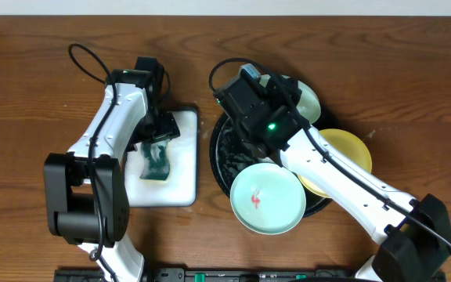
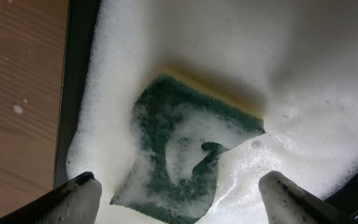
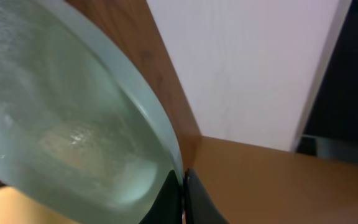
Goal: Clean dirty plates on tray and stack at the side
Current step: 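Grip the back pale green plate rim with the right gripper and lift it, then carry the pale green plate right and set it on the table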
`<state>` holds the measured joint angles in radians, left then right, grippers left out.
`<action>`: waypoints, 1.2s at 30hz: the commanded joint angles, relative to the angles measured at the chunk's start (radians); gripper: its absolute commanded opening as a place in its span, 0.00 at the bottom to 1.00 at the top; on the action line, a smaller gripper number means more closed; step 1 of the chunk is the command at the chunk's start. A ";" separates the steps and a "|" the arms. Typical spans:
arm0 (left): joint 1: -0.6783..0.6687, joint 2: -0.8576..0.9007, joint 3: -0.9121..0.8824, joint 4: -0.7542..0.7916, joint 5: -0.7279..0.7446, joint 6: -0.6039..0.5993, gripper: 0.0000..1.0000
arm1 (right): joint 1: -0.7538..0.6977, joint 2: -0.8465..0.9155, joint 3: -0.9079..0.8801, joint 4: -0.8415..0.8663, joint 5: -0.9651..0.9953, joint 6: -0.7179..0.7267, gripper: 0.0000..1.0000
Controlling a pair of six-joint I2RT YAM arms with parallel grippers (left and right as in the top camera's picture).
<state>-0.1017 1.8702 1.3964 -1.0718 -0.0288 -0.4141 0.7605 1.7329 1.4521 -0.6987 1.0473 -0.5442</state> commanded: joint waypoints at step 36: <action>0.003 -0.001 0.003 -0.002 -0.001 0.006 0.87 | -1.527 0.108 -0.016 -0.312 -1.257 0.793 0.01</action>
<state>-0.1017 1.8702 1.3964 -1.0718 -0.0284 -0.4137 -0.7372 1.8050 1.4437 -1.0065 -0.1932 0.2321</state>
